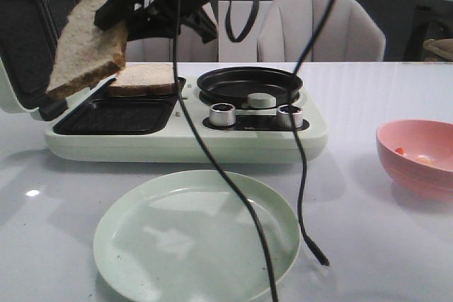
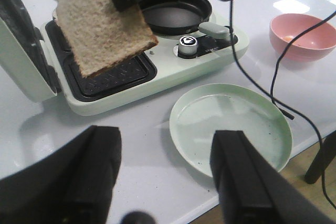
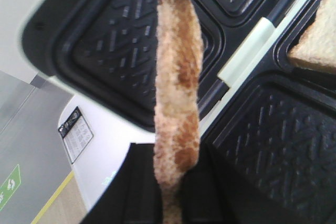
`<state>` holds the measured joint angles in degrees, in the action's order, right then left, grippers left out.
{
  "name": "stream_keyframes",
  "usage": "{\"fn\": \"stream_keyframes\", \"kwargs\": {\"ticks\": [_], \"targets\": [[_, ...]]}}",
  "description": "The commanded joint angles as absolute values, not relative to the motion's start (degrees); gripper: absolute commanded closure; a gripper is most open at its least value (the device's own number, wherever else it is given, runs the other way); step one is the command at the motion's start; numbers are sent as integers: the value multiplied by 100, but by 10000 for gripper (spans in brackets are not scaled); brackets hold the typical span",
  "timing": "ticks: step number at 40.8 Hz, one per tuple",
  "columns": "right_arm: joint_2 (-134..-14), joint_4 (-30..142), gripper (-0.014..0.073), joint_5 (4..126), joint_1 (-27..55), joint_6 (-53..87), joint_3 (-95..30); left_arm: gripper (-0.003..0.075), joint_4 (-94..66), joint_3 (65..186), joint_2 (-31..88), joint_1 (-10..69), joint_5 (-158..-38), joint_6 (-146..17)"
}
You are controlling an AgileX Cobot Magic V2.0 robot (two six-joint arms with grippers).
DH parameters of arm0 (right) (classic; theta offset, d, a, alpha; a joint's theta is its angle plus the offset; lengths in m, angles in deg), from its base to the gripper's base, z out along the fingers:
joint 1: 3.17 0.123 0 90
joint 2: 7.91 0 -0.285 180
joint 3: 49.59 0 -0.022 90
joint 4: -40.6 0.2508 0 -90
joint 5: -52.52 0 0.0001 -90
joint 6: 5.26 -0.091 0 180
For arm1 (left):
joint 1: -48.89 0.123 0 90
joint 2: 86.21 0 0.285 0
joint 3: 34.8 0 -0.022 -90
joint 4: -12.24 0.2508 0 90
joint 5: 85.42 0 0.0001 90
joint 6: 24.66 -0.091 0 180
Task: Make breakfast with bread and shrimp
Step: 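Carry the bread slice over and lay it on the near sandwich plate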
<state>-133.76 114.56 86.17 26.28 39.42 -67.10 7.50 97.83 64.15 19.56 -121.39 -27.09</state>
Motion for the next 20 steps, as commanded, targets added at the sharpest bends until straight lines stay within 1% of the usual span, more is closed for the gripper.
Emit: {"fn": "stream_keyframes", "kwargs": {"ticks": [1, 4, 6, 10, 12, 20], "targets": [[-13396, 11746, 517, 8340, 2611, 3838, -7221, 286, 674, 9942, 6379, 1972, -11664, -2706], [-13664, 11746, 449, 8119, 2611, 3707, -7361, 286, 674, 9942, 6379, 1972, -11664, -2706], [-13787, 11733, 377, 8081, 2611, 3699, -7435, 286, 674, 9942, 6379, 1972, -11674, -2706], [-13908, 11707, 190, 8104, 2611, 3711, -7470, 286, 674, 9942, 6379, 1972, -11674, -2706], [-13919, 11597, 162, 8105, 2624, 3711, -7470, 286, 674, 9942, 6379, 1972, -11688, -2706], [-13844, 11355, 163, 8262, 2612, 3711, -7470, 286, 674, 9942, 6379, 1972, -11699, -2706]]}}
